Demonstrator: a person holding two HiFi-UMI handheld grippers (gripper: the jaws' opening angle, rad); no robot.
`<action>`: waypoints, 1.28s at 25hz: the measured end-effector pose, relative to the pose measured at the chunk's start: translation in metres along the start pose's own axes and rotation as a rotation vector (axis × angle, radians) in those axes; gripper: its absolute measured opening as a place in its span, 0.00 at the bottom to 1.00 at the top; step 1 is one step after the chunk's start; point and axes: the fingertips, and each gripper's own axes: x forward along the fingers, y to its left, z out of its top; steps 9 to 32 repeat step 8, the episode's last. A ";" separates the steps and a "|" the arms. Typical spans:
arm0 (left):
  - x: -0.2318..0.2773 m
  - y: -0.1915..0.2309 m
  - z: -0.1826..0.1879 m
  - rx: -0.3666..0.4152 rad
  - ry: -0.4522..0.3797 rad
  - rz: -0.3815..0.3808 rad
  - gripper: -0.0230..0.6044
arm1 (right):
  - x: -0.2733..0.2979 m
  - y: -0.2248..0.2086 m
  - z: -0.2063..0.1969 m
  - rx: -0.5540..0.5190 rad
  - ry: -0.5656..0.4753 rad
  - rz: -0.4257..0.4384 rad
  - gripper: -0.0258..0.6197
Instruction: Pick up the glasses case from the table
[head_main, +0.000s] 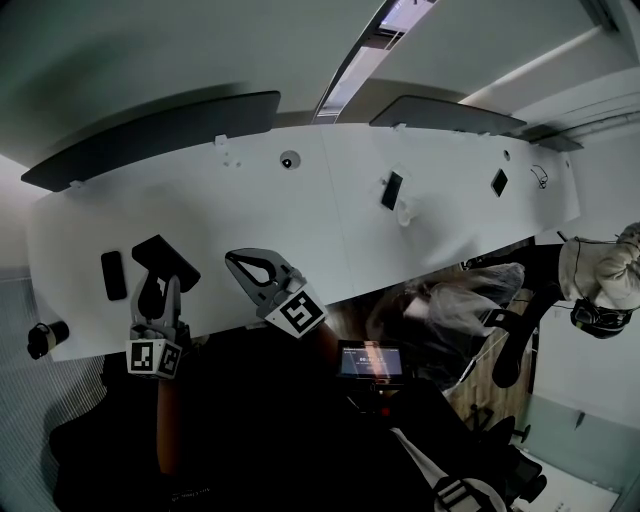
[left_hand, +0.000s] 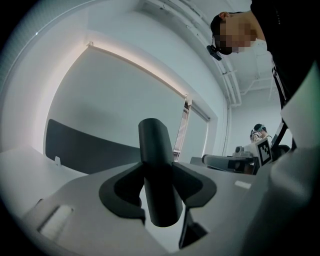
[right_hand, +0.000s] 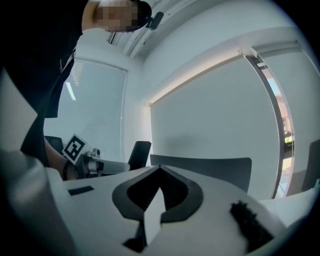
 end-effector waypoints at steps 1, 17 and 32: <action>0.000 0.001 -0.004 0.004 0.004 -0.005 0.33 | -0.001 0.000 0.000 -0.001 0.000 -0.001 0.04; -0.003 0.005 -0.015 -0.043 0.020 0.019 0.33 | -0.004 0.000 -0.002 0.003 0.000 0.002 0.04; -0.003 0.005 -0.015 -0.043 0.020 0.019 0.33 | -0.004 0.000 -0.002 0.003 0.000 0.002 0.04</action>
